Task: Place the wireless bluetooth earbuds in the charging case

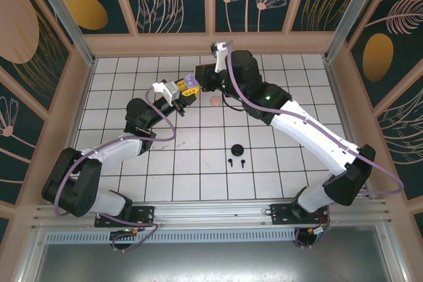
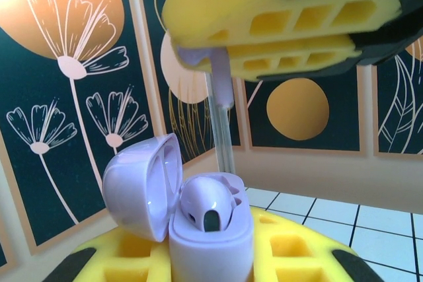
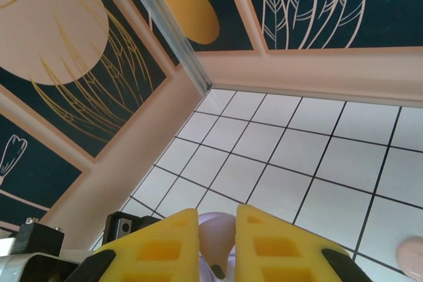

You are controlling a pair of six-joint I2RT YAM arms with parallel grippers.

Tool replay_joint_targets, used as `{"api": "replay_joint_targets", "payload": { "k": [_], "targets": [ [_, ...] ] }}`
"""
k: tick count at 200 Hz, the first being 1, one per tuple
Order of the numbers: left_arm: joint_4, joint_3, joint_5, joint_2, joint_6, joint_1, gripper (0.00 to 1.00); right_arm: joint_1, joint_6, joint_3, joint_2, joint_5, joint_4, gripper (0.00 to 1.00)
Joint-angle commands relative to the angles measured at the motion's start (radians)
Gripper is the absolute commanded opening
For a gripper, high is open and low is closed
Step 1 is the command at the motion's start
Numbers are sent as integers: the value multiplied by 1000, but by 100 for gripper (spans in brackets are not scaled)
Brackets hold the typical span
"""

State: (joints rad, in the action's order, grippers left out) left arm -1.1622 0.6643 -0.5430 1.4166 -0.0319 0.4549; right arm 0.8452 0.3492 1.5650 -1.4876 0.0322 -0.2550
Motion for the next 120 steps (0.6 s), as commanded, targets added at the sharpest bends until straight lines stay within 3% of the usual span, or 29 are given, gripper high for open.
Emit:
{"api": "replay_joint_targets", "payload": {
  "k": [1,120],
  "targets": [
    [-13,32,-22,11,-16,8,0,11,-14,-7,-14,-14,57,16],
    [2,38,-13,-5,-13,8,0,11,11,-84,-9,-9,77,15]
  ]
}}
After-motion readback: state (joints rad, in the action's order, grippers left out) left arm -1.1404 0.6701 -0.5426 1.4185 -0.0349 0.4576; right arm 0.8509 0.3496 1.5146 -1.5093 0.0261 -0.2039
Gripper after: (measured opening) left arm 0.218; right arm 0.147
